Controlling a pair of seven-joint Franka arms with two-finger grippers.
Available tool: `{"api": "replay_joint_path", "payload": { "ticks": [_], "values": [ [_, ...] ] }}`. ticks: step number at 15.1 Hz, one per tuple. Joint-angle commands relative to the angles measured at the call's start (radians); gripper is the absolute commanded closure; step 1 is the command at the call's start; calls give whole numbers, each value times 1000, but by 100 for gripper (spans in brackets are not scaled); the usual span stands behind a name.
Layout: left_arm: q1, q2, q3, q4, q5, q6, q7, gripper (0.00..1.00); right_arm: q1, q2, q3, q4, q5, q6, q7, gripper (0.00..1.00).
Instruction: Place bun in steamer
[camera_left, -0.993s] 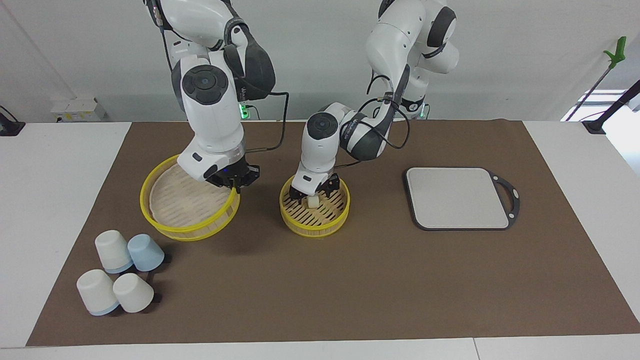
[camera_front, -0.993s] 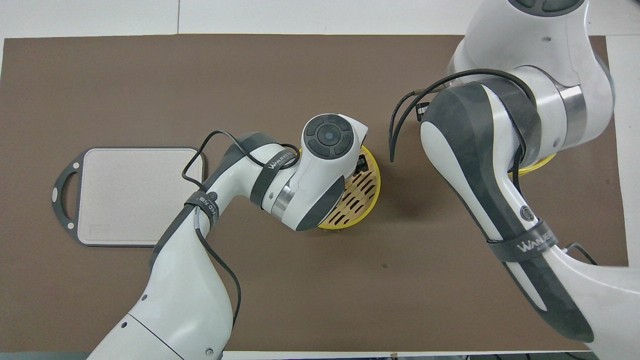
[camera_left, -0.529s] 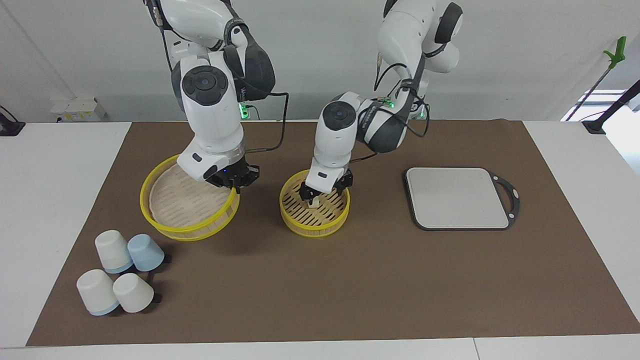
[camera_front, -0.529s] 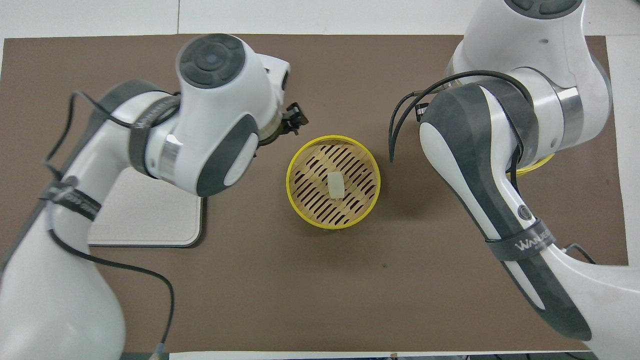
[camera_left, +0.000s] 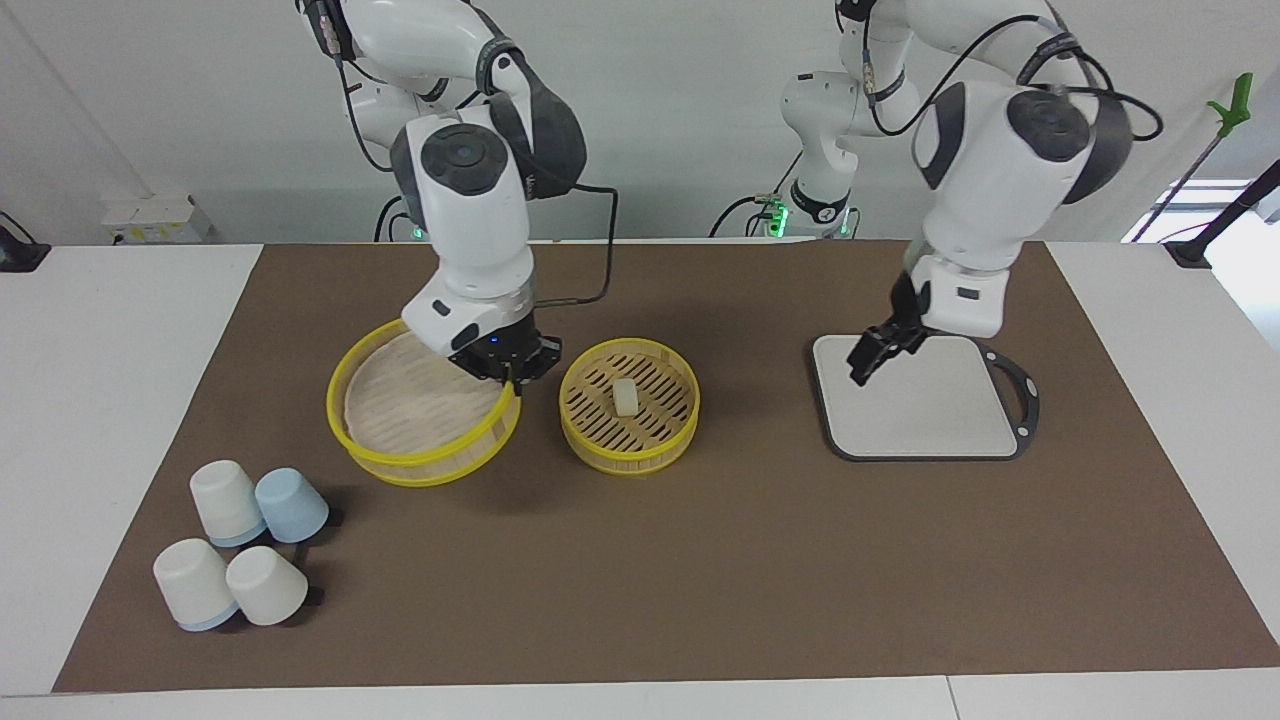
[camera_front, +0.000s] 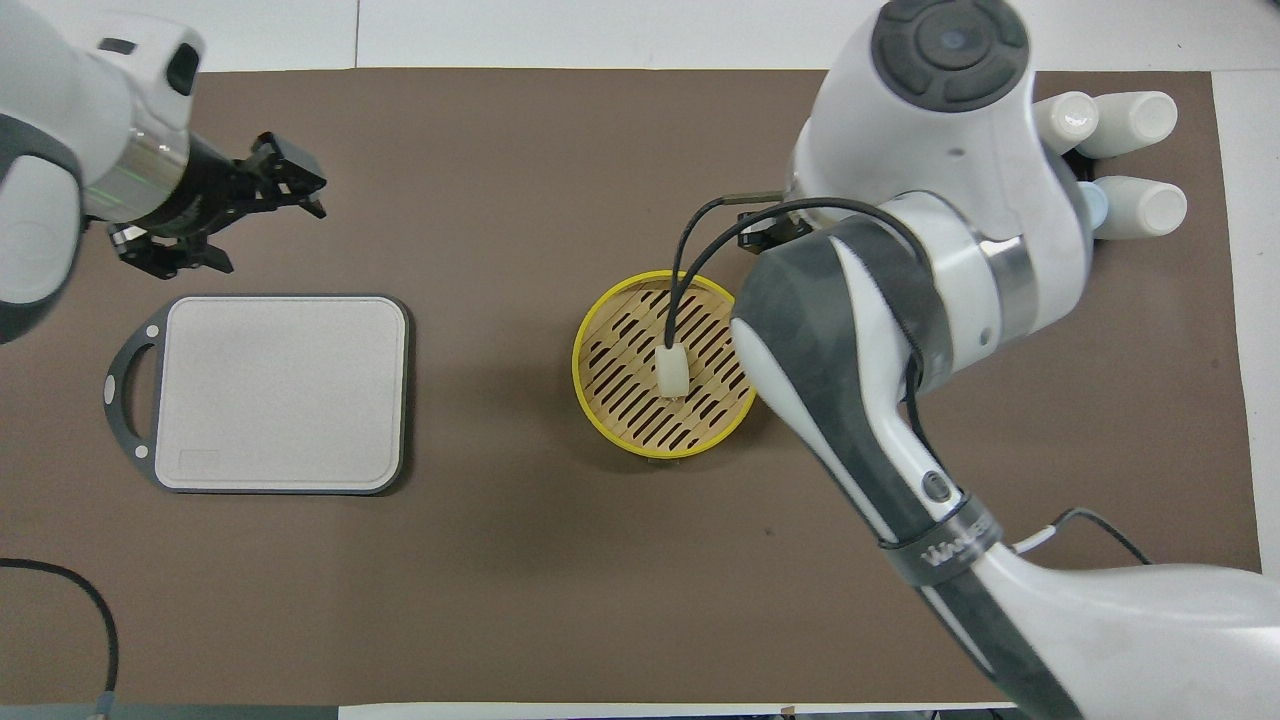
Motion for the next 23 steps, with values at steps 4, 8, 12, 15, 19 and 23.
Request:
{"api": "replay_joint_path", "payload": {
  "ticks": [4, 8, 12, 15, 19, 23],
  "values": [
    [107, -115, -16, -137, 16, -78, 237, 0, 143, 150, -3, 119, 5, -1, 200, 100],
    [110, -172, -8, -223, 16, -28, 289, 0, 187, 220, 0, 166, 13, 2, 235, 100],
    [140, -158, -10, -205, 16, -37, 320, 0, 209, 265, 1, 212, 13, 11, 267, 100],
    [143, -194, -8, -209, 15, -93, 346, 0, 211, 297, 1, 239, 15, 26, 269, 100],
    [143, -224, -1, -243, 15, -107, 387, 0, 226, 314, 4, 237, 13, 46, 269, 100],
    [140, -221, 0, -243, 15, -48, 389, 0, 234, 316, 4, 229, 15, 69, 270, 100]
  ]
}}
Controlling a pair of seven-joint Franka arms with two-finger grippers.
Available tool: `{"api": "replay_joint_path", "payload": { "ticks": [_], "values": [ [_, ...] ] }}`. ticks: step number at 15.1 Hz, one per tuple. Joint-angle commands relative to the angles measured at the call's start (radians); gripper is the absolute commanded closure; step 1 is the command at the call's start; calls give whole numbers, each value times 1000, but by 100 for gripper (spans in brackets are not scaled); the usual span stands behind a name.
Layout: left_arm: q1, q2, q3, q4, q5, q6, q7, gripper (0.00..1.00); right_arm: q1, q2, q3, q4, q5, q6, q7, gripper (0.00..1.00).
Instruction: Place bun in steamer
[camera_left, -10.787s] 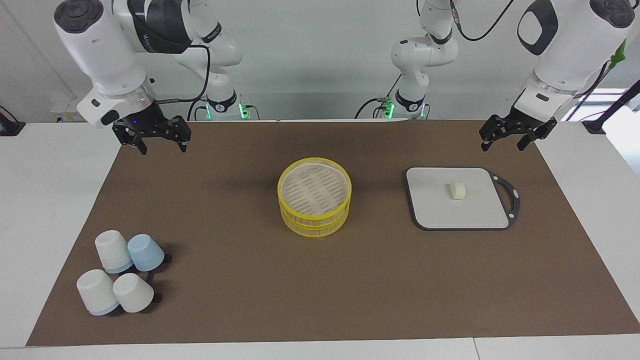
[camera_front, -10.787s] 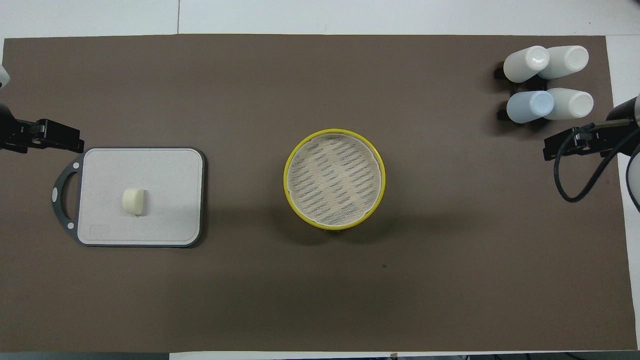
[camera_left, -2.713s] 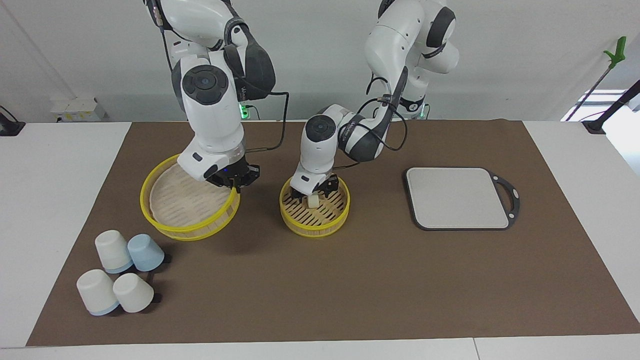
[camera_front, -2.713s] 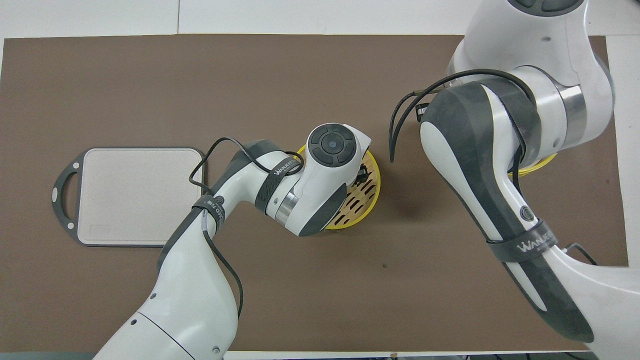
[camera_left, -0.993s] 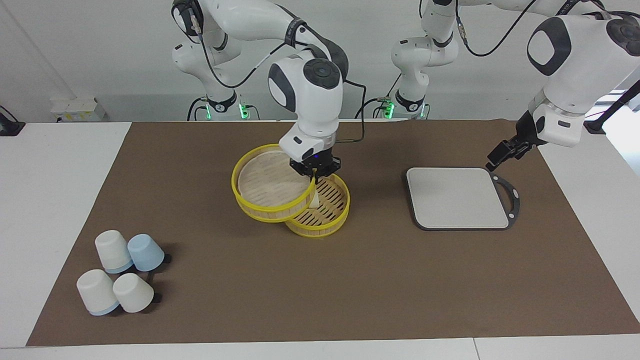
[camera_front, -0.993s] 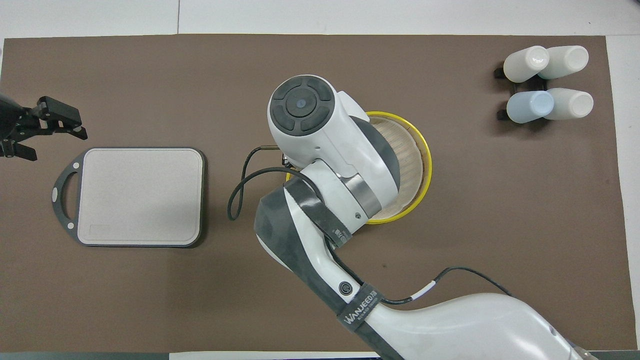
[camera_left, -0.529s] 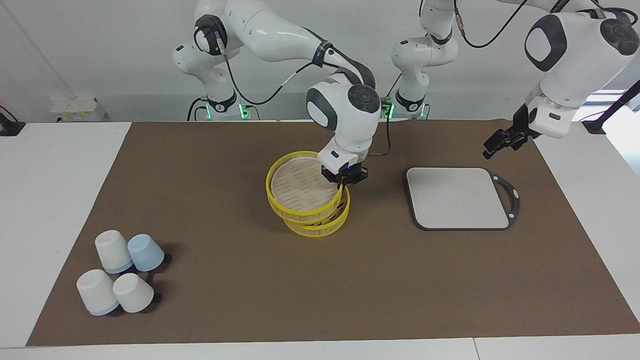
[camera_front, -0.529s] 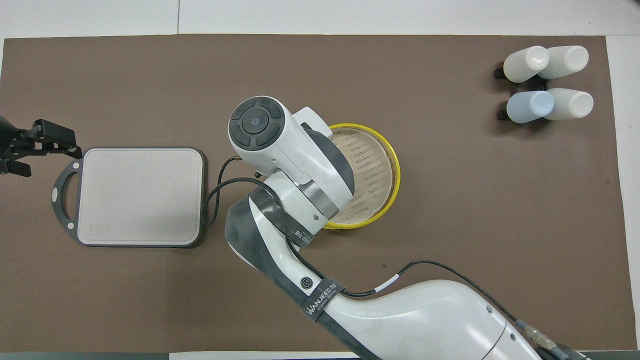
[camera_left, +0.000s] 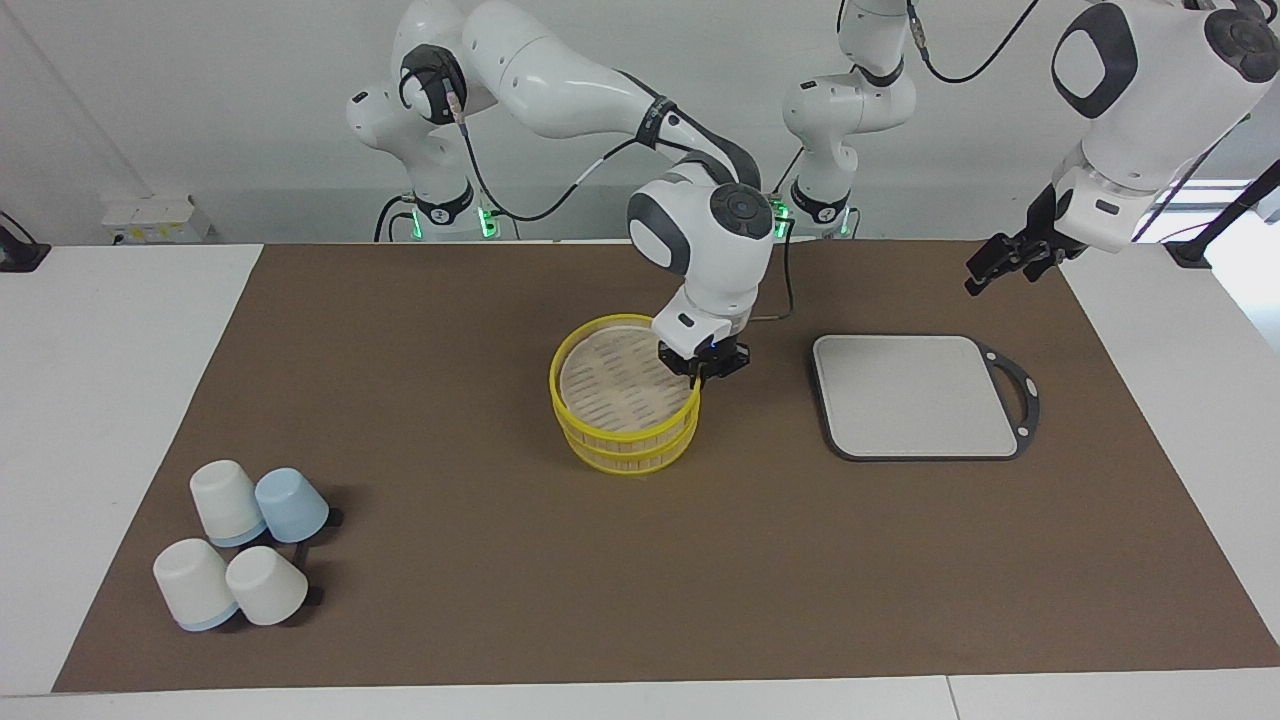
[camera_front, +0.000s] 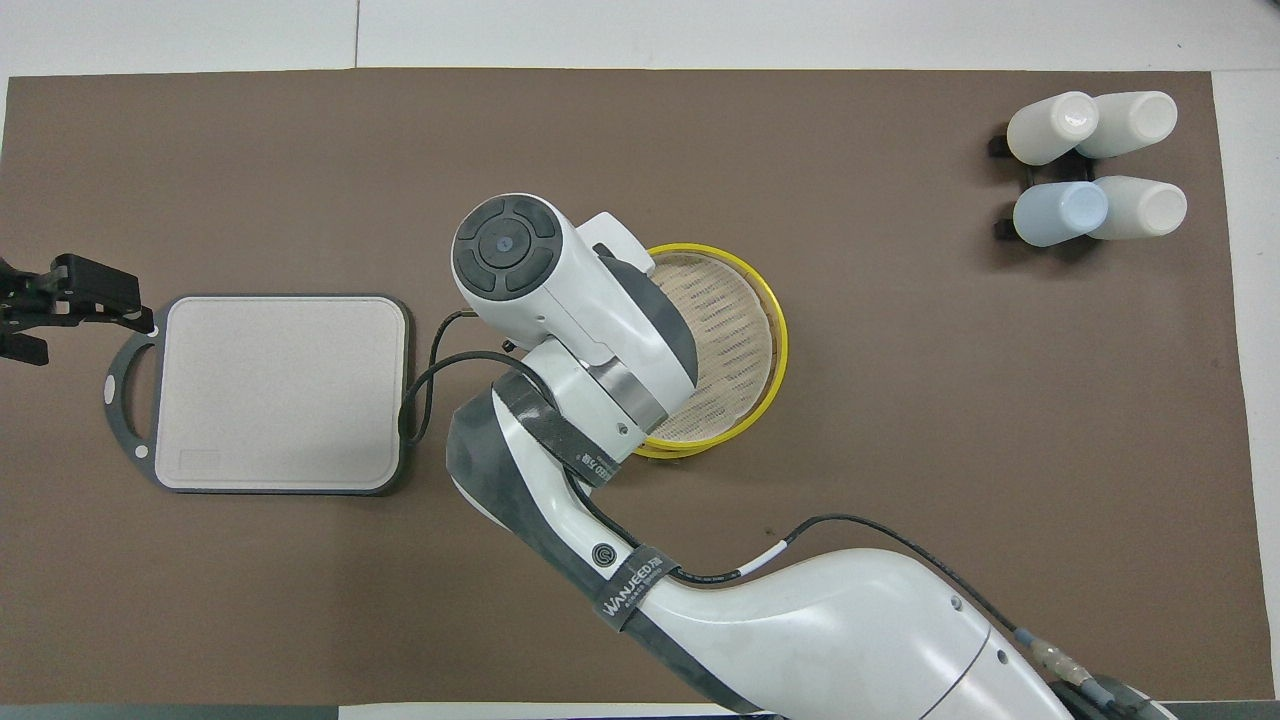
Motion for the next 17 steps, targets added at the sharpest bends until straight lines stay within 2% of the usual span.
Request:
{"api": "replay_joint_path", "payload": {
  "ticks": [1, 5, 9, 17],
  "values": [
    [2, -21, 0, -33, 15, 59, 23, 0, 0, 14, 1, 31, 13, 4, 21, 100],
    [-11, -14, 15, -24, 10, 57, 25, 0, -2, 11, 1, 22, 20, 34, 19, 100],
    [-11, -16, 19, -23, 10, 31, 65, 0, -8, 0, 1, -47, 19, 93, 19, 100],
    [-13, -21, 21, -32, 9, 41, 59, 0, -10, -17, 1, -76, 19, 53, 19, 100]
  ]
}}
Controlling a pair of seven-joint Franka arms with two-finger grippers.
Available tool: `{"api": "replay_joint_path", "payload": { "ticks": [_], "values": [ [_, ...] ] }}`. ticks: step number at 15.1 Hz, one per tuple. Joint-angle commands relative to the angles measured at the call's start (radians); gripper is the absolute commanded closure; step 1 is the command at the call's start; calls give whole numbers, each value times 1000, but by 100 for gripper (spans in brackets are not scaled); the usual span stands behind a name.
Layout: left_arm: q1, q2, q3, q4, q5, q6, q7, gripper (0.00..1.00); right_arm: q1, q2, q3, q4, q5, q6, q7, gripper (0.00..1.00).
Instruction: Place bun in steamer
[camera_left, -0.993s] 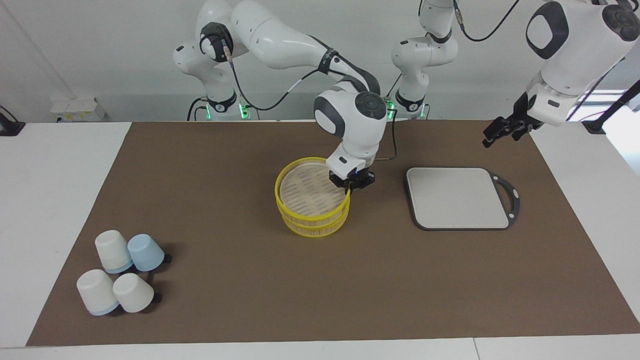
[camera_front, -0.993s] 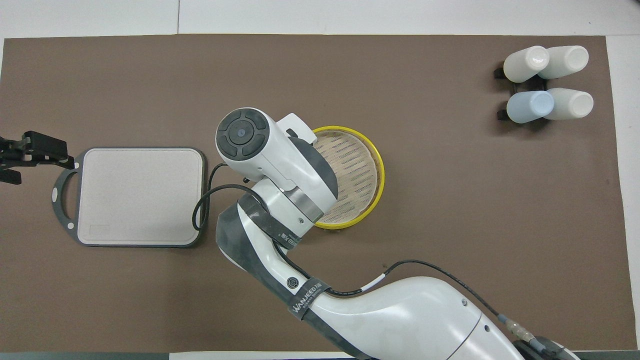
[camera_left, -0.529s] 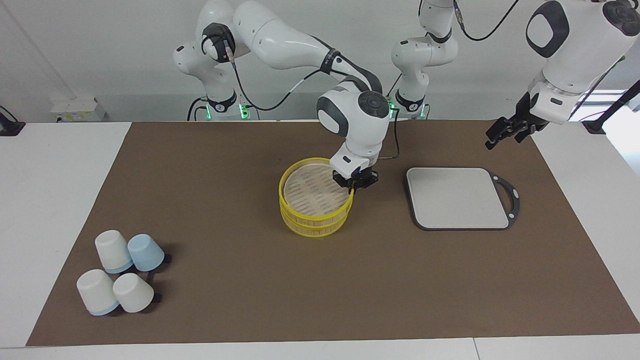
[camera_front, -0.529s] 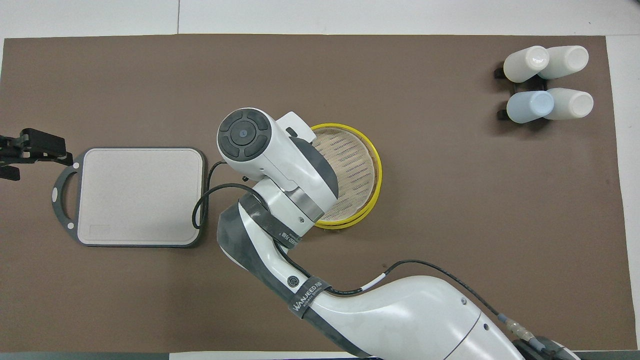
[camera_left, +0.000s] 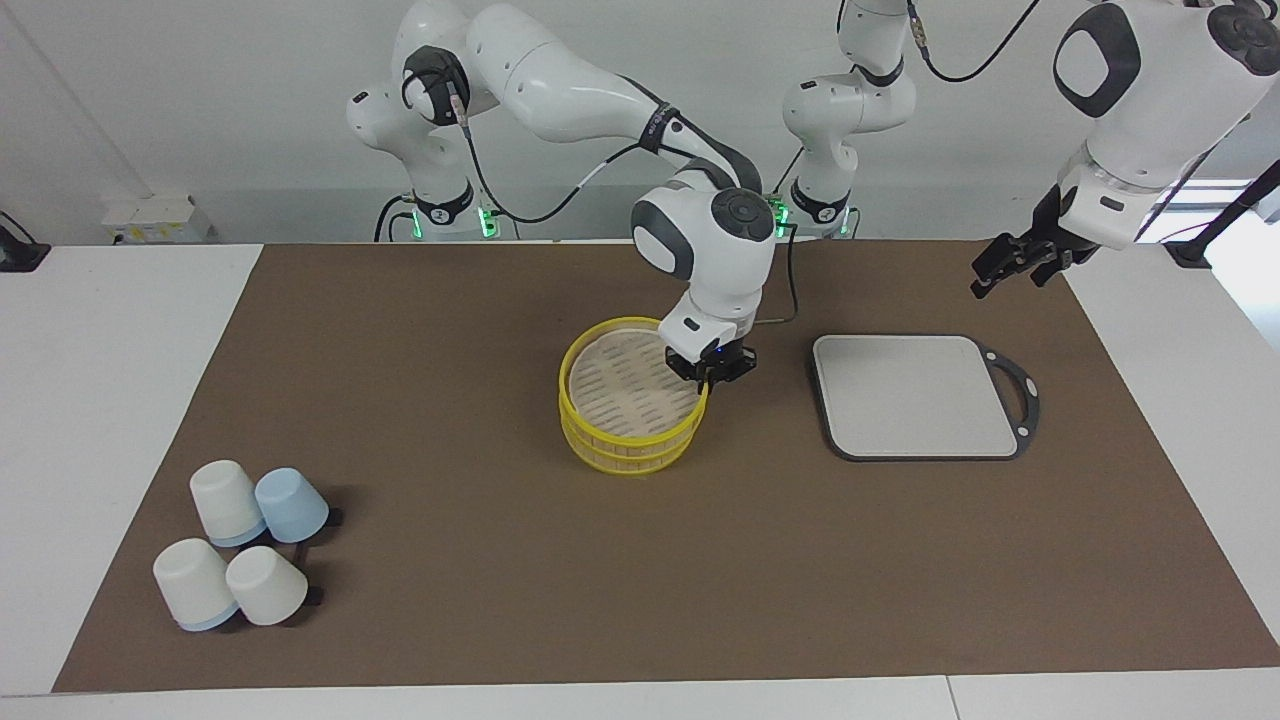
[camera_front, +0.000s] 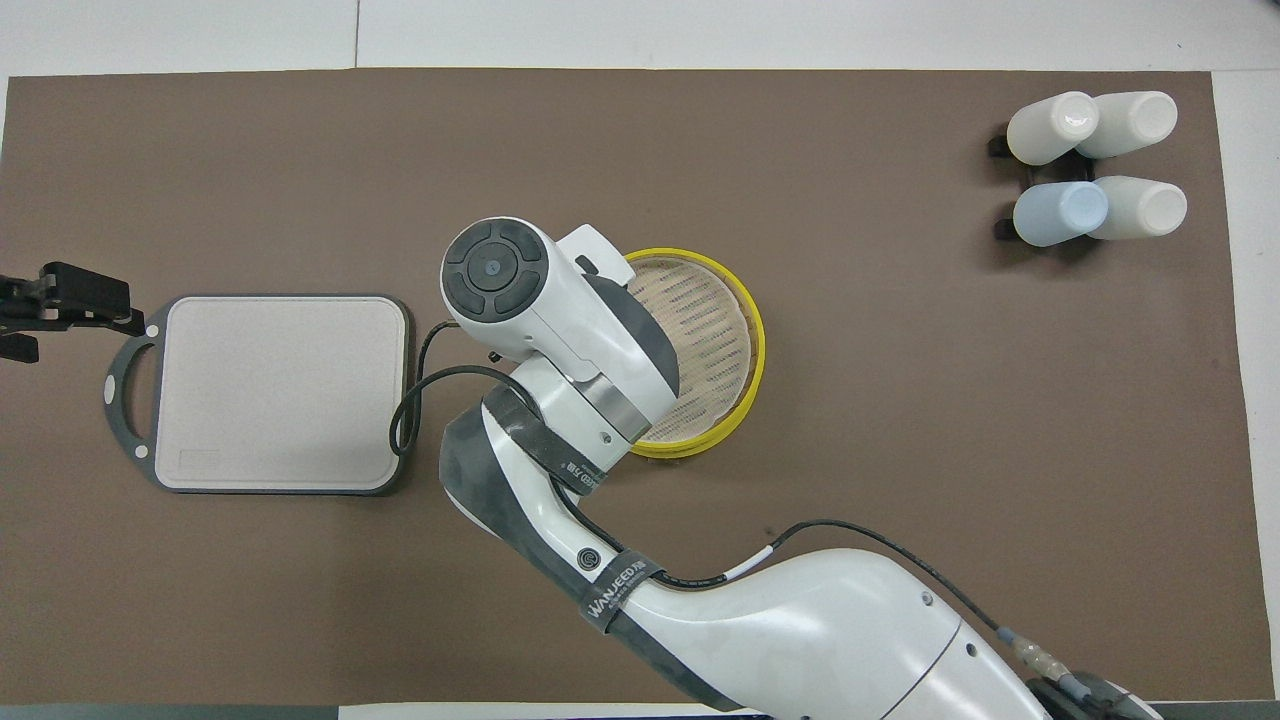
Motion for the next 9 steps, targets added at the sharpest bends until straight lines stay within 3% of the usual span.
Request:
{"api": "replay_joint_path", "payload": {
  "ticks": [1, 9],
  "values": [
    [-12, -22, 13, -26, 9, 6, 10, 0, -6, -18, 2, -53, 16, 4, 19, 100],
    [-12, -25, 13, -34, 9, 9, 10, 0, -12, -59, 2, -53, 15, -28, 14, 100]
  ]
}}
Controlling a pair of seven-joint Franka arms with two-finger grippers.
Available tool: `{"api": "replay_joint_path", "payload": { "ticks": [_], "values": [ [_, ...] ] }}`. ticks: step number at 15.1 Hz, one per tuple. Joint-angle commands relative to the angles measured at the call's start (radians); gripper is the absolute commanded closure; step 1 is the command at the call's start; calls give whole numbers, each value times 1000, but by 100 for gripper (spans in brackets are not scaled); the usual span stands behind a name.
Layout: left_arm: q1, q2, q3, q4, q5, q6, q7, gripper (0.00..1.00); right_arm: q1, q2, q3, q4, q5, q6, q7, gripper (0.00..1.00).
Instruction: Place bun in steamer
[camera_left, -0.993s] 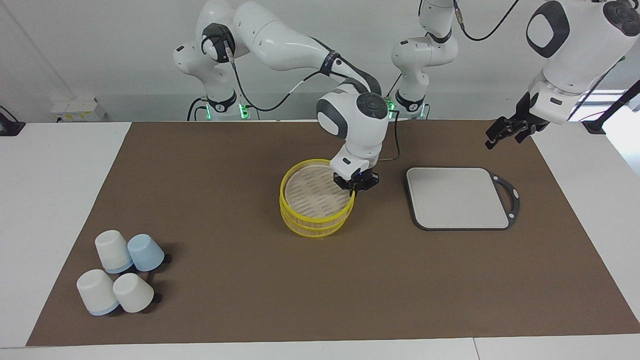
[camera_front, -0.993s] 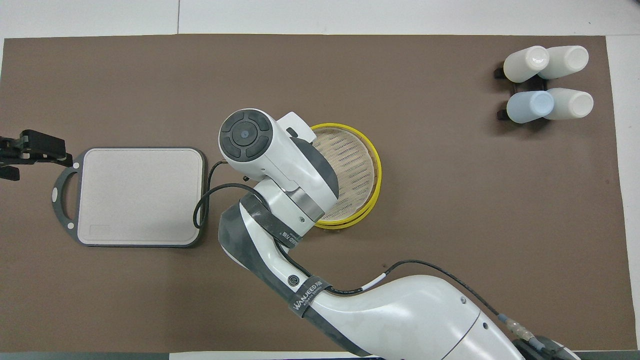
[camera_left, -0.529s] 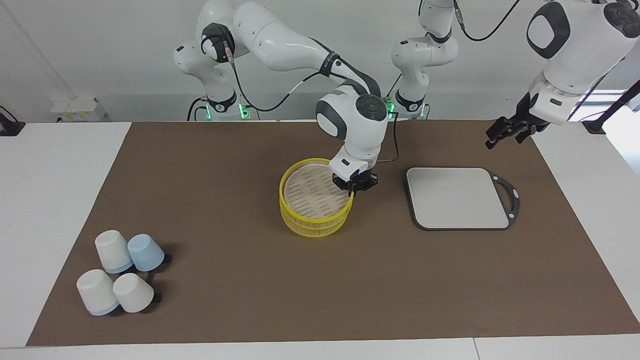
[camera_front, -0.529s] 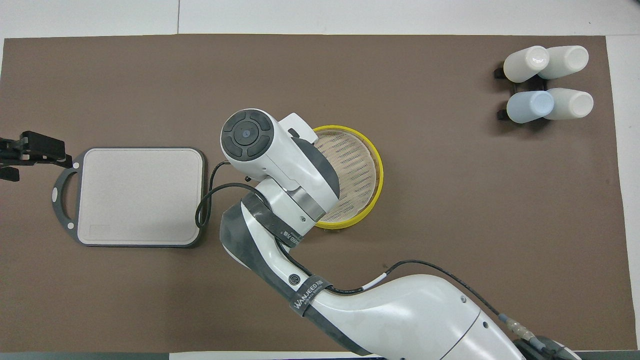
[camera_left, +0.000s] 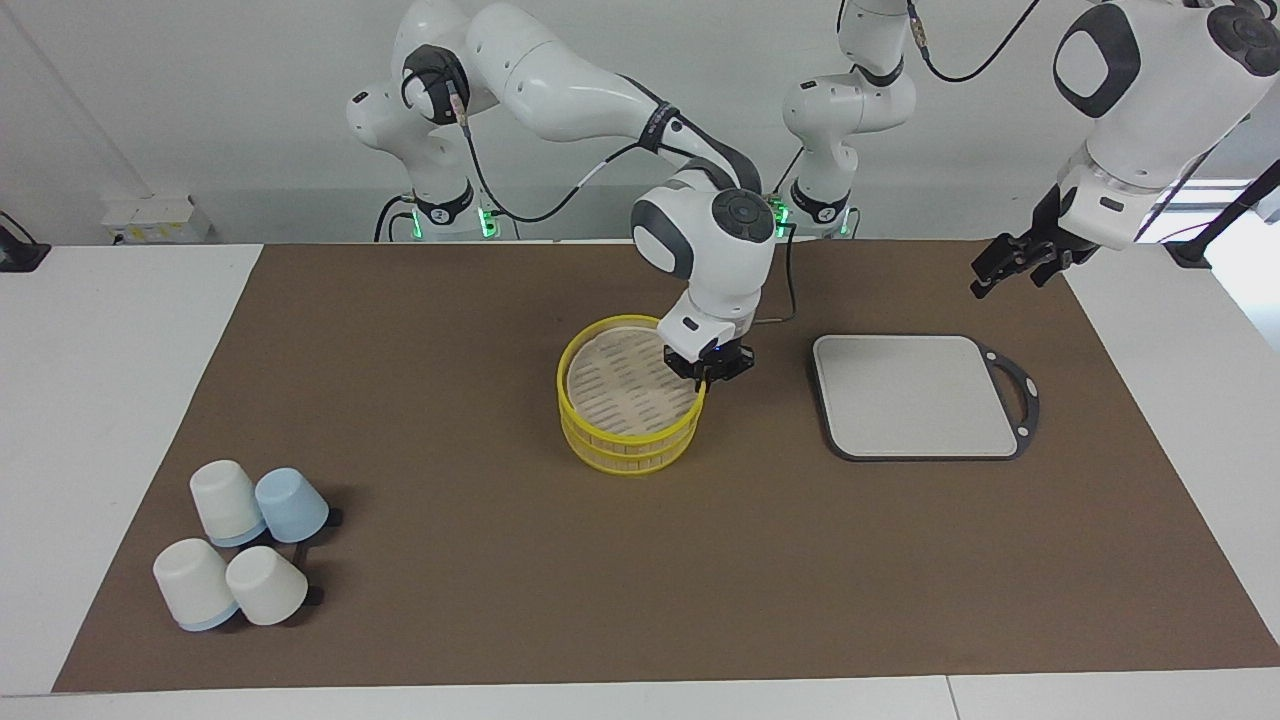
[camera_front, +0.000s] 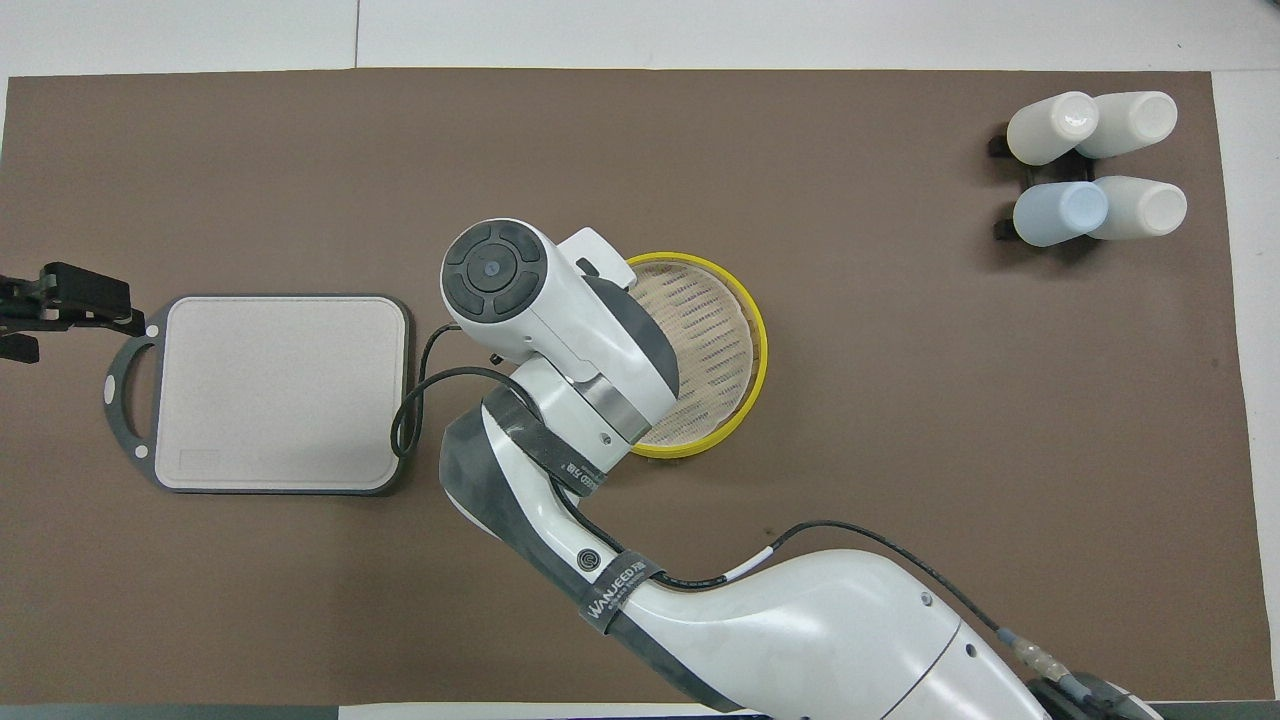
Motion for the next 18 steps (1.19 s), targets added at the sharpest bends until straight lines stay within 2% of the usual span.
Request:
{"api": "replay_joint_path", "payload": {
  "ticks": [1, 7, 18],
  "values": [
    [-11, -27, 13, -33, 9, 9, 10, 0, -13, -54, 2, -45, 14, -16, 13, 100],
    [-12, -25, 11, -33, 9, 11, -2, 0, -12, -66, 2, -51, 14, -32, 10, 100],
    [-12, -25, 9, -33, 9, 12, -4, 0, -9, -78, 2, -102, 19, 36, 13, 100]
  ]
}}
